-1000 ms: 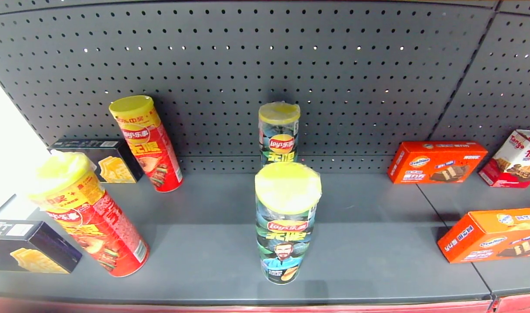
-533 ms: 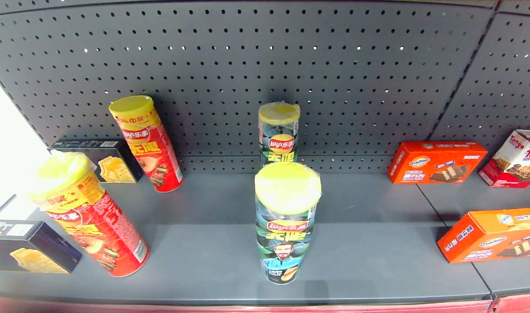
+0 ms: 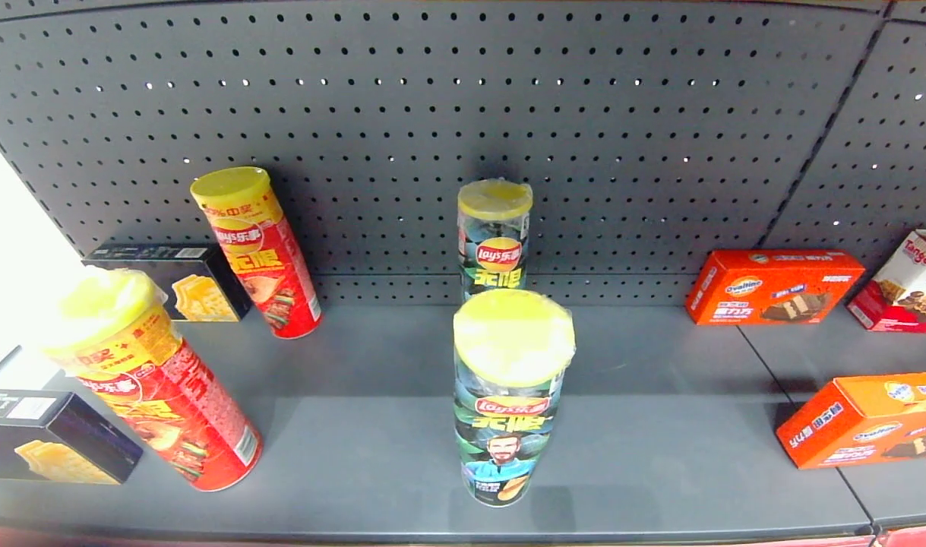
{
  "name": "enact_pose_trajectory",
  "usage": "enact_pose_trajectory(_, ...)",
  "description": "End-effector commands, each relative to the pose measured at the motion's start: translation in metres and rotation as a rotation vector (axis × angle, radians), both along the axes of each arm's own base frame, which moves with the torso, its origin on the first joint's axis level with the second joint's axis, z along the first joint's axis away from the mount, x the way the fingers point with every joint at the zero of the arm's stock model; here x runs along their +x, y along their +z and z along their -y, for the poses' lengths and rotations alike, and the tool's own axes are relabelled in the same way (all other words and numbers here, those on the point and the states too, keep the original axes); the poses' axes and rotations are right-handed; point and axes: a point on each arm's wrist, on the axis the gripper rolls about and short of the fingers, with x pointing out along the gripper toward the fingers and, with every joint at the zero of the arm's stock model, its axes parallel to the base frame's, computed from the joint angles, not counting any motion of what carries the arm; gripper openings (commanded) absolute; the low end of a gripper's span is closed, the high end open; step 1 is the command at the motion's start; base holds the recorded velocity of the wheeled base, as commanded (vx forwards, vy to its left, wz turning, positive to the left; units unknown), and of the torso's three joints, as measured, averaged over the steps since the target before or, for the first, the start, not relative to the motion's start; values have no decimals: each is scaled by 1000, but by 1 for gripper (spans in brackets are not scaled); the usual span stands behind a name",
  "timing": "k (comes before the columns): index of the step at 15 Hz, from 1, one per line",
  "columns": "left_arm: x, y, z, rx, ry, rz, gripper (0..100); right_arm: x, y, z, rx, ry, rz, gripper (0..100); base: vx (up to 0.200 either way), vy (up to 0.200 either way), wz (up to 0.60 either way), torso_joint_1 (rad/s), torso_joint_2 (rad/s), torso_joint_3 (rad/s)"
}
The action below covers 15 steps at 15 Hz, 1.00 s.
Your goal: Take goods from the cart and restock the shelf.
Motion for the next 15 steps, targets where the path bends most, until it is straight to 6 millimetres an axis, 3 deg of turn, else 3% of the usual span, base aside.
enact_pose_trajectory(1, 0, 0, 0, 0, 0, -1, 100, 0, 0, 0, 0, 1, -2, 100, 0, 0, 0, 0, 0, 0)
enact_pose_trajectory(12, 0, 0, 0, 6, -3, 0, 100, 0, 0, 0, 0, 1, 0, 100, -18, 0, 0, 0, 0, 0)
enact_pose_trajectory(15, 0, 0, 0, 7, 3, 0, 100, 0, 0, 0, 0, 1, -2, 100, -133, 0, 0, 0, 2, 2)
